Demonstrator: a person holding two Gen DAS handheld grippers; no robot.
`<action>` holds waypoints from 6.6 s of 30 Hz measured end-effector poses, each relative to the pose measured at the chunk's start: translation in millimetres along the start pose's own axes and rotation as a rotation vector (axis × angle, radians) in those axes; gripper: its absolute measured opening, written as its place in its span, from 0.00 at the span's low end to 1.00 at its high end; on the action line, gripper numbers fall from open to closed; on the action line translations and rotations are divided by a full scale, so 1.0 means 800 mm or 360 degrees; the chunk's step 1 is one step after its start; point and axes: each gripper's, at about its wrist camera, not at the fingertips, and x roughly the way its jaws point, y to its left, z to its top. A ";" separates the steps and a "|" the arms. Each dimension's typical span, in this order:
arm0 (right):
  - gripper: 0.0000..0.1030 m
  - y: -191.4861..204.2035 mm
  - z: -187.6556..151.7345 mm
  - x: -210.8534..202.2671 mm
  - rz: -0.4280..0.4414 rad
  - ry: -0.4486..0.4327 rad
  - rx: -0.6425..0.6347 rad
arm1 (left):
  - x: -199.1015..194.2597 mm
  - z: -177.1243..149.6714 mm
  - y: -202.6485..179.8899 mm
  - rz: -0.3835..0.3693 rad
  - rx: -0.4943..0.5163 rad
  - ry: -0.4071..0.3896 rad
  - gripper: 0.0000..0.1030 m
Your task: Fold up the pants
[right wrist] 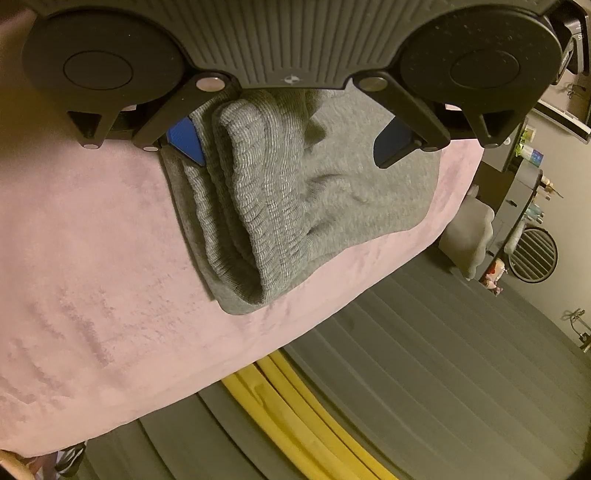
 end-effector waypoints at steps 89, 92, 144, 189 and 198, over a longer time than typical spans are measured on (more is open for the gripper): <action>0.56 0.055 0.113 0.067 0.0226 0.0071 -0.0234 | 0.048 0.138 -0.082 0.0365 0.0816 -0.0452 0.36; 0.74 0.054 0.135 0.079 0.0091 0.0060 -0.0262 | 0.052 0.151 -0.086 0.0600 0.0772 -0.0571 0.59; 0.44 0.030 0.045 0.027 -0.0002 -0.0225 0.0120 | -0.020 0.048 0.003 0.0885 0.0318 -0.0689 0.80; 0.20 0.151 -0.111 0.100 -0.0473 -0.0293 -0.1803 | 0.048 -0.012 -0.068 0.0744 0.1256 -0.0736 0.94; 0.21 0.132 -0.066 0.093 -0.0505 -0.0264 -0.1449 | 0.050 -0.025 -0.073 0.0647 0.1294 -0.0708 0.94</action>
